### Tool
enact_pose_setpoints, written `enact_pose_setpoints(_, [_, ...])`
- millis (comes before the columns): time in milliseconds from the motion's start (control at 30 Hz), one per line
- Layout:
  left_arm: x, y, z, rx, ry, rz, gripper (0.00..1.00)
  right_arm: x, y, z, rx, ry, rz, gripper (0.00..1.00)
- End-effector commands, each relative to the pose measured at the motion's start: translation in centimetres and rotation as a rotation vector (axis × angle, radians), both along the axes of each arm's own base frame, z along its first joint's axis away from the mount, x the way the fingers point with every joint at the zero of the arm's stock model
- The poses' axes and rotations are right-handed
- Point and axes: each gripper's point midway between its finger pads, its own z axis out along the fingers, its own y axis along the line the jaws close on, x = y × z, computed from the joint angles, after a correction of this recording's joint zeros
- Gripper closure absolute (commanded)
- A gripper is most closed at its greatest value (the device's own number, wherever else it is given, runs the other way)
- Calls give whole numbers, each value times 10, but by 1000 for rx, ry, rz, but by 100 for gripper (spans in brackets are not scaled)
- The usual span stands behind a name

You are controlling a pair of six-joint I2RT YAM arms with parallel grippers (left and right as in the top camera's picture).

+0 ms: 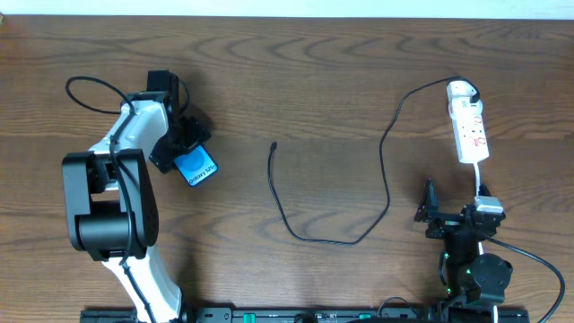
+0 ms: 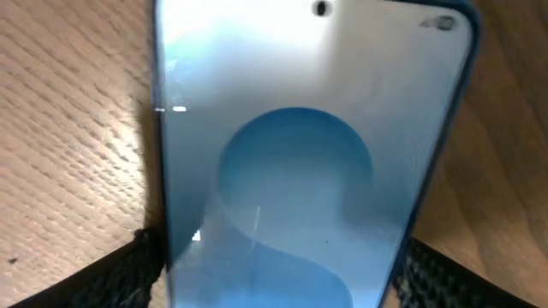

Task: Plug charger to phone and switch on socket
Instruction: 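Close the left gripper on the phone's sides and tilt it up, then lift the phone with the left gripper and turn it toward center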

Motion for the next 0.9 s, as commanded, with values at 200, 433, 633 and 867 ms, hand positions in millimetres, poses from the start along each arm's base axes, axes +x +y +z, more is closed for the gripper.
enact_pose_setpoints(200, [-41,-5,-49,-35,165,15,23,0,1,0,9,-1,1,1])
enact_pose_setpoints(433, [-38,-5,-39,-36,173,0,26,0,1,0,9,-1,0,1])
enact_pose_setpoints(633, [-28,-4,-14,-33,125,0,26,0,1,0,9,-1,0,1])
enact_pose_setpoints(867, [-24,-4,20,-30,55,0,26,0,1,0,9,-1,1,1])
